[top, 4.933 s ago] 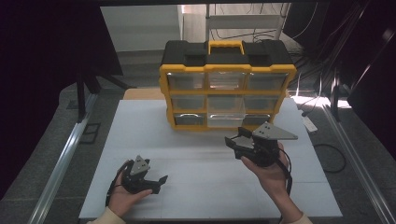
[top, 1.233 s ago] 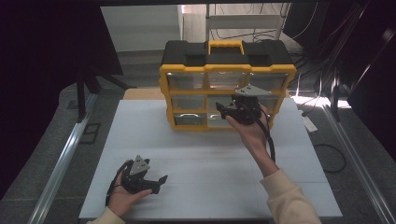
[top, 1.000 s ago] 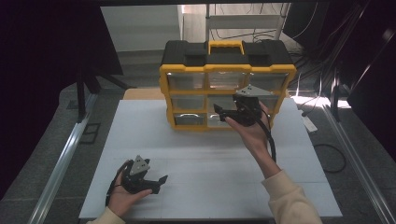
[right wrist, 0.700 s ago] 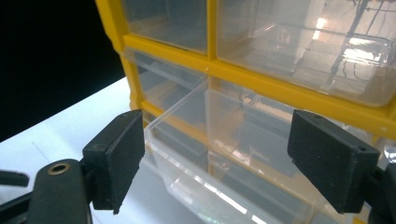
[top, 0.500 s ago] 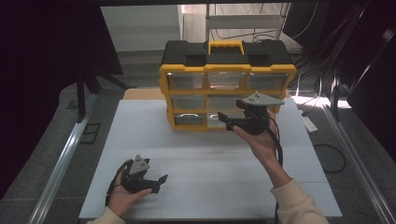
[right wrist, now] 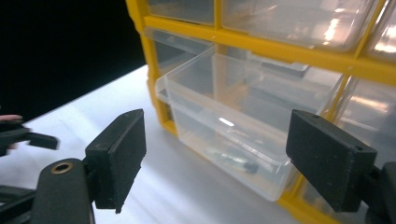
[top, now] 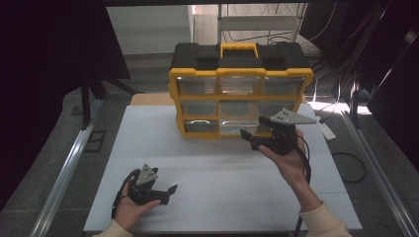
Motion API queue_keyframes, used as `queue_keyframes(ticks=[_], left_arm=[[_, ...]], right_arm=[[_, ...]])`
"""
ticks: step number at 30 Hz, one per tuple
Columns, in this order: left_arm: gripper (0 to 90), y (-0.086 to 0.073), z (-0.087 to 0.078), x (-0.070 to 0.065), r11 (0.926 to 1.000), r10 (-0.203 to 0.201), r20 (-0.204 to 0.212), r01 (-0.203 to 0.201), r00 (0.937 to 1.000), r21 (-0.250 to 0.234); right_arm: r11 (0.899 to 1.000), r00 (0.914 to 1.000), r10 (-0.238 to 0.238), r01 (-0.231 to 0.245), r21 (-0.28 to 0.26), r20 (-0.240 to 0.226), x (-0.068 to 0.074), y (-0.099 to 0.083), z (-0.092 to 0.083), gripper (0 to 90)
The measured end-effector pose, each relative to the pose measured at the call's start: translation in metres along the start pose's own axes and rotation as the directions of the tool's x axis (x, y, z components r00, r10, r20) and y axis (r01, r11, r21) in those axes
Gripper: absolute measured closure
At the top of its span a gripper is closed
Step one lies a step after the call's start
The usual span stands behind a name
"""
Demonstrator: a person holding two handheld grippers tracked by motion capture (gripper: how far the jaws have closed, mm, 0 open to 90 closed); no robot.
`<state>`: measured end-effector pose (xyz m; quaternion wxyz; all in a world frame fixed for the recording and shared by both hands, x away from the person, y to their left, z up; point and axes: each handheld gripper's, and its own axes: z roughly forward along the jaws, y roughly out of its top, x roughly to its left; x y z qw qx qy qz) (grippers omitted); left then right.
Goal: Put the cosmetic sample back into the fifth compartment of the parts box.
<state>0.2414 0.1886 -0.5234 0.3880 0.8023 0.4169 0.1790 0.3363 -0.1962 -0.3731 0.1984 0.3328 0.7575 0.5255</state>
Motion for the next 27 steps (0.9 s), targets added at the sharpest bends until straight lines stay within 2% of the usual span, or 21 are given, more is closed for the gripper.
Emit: queue_keyframes(ticks=[8,10,11,17,18,27], left_arm=[[7.9,-0.003,-0.002,0.002,1.0,-0.004,-0.001,0.004,1.0,-0.002],[7.9,-0.004,-0.003,0.001,1.0,-0.004,0.0,0.004,1.0,-0.007],[7.9,-0.004,-0.003,0.001,1.0,-0.002,0.0,0.002,1.0,-0.009],[7.9,-0.004,-0.006,0.0,0.9996,-0.003,0.004,0.003,1.0,-0.028],[7.9,-0.003,-0.006,0.0,0.9996,0.003,0.005,-0.003,1.0,-0.027],[7.9,0.002,0.001,0.001,0.9997,0.011,0.015,-0.01,0.9998,-0.023]], right_arm=[[0.999,0.9994,-0.033,0.033,-0.013,0.006,0.003,-0.023,-0.02,21.3],[0.999,0.9994,-0.035,0.036,-0.013,0.004,0.004,-0.026,-0.023,21.3],[0.999,0.9993,-0.036,0.036,0.0,0.008,0.004,-0.034,-0.029,21.2],[1.0,0.9999,-0.012,0.012,0.017,0.005,0.002,-0.055,-0.042,21.1],[1.0,0.9999,0.003,-0.003,0.025,0.01,-0.001,-0.064,-0.047,21.1],[0.992,0.9954,0.087,-0.091,0.093,0.038,-0.021,-0.113,-0.065,21.6]])
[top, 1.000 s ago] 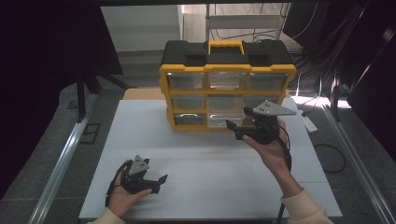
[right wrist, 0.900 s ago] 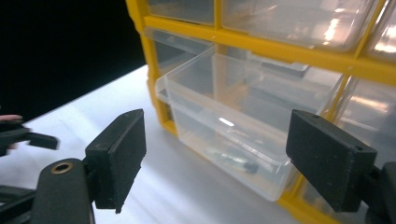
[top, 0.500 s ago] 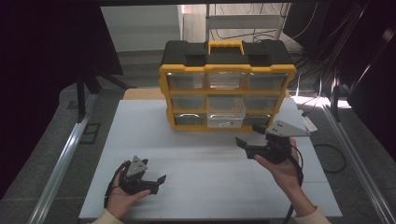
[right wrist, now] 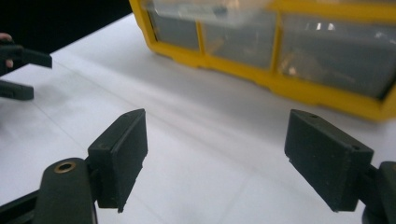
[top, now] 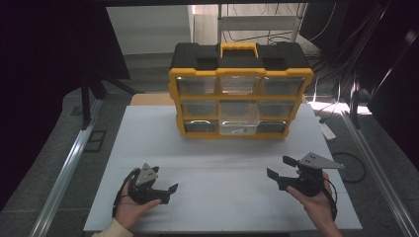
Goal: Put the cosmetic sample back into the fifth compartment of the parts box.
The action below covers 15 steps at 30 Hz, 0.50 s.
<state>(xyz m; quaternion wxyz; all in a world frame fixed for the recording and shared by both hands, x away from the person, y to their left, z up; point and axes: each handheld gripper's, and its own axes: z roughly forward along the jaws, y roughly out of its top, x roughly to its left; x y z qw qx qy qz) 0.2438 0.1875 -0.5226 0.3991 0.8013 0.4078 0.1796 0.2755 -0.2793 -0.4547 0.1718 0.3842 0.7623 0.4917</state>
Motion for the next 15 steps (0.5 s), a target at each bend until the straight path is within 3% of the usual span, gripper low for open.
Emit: queue_keyframes(ticks=[9,15], left_arm=[[7.9,0.002,0.002,-0.001,1.0,0.004,0.014,-0.004,0.9999,0.0],[7.9,0.002,0.0,-0.001,1.0,-0.005,0.021,0.005,0.9998,-0.007]], right_arm=[[0.998,0.998,0.048,-0.05,0.036,0.041,-0.022,-0.036,-0.004,21.5],[0.997,0.9977,0.061,-0.062,0.038,0.029,-0.026,-0.041,0.001,21.3]])
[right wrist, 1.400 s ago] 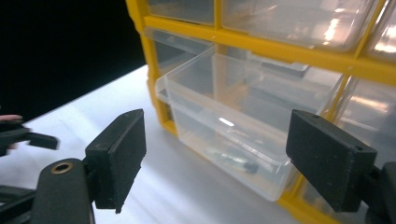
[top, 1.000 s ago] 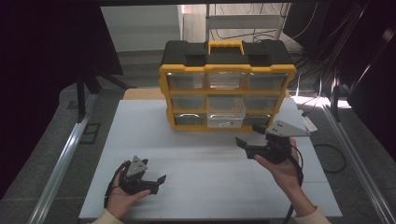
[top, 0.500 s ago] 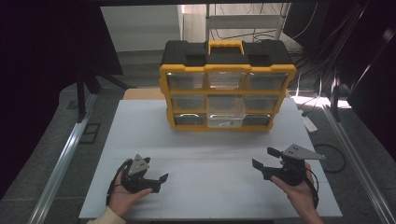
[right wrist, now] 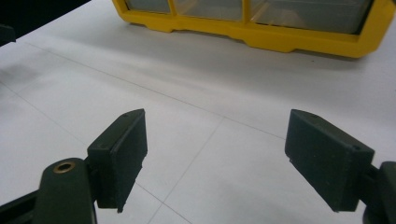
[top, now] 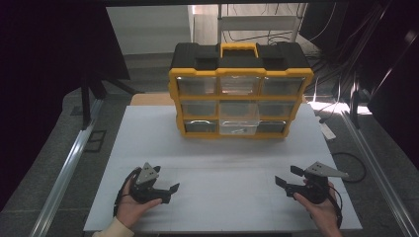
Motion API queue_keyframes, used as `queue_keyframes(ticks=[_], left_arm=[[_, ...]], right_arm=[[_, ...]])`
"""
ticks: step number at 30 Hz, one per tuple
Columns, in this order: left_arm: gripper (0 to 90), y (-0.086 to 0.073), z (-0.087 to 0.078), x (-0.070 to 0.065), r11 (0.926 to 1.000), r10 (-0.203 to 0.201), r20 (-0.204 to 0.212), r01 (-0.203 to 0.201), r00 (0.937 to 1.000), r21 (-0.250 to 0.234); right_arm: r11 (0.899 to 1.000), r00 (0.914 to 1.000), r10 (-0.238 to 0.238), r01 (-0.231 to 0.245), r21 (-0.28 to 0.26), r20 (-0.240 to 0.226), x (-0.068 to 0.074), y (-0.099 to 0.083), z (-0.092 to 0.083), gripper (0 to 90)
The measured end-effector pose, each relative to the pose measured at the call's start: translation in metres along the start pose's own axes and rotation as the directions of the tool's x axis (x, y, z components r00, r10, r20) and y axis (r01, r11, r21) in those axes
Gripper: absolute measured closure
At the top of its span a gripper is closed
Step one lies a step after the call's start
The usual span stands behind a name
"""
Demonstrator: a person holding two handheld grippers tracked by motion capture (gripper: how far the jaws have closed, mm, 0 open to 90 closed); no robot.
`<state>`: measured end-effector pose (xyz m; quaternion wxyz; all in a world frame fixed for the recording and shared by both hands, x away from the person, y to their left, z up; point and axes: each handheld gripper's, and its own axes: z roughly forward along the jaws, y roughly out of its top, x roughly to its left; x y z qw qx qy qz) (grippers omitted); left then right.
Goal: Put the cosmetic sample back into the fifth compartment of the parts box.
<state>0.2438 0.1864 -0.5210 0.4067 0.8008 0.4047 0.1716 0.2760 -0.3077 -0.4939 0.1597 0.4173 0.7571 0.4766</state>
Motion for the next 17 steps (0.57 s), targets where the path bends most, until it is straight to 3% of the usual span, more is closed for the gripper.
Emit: queue_keyframes(ticks=[7,17], left_arm=[[7.9,-0.0017,-0.0012,0.0,1.0,-0.008,-0.002,0.008,1.0,0.0],[7.9,-0.0027,0.0006,-0.0007,0.9995,-0.03,-0.008,0.03,0.9995,0.01]], right_arm=[[0.998,0.9985,-0.055,0.055,0.014,-0.008,0.0049,0.0007,0.0084,21.3],[0.998,0.9982,-0.059,0.059,-0.002,-0.005,0.0057,0.0024,0.0052,21.6]])
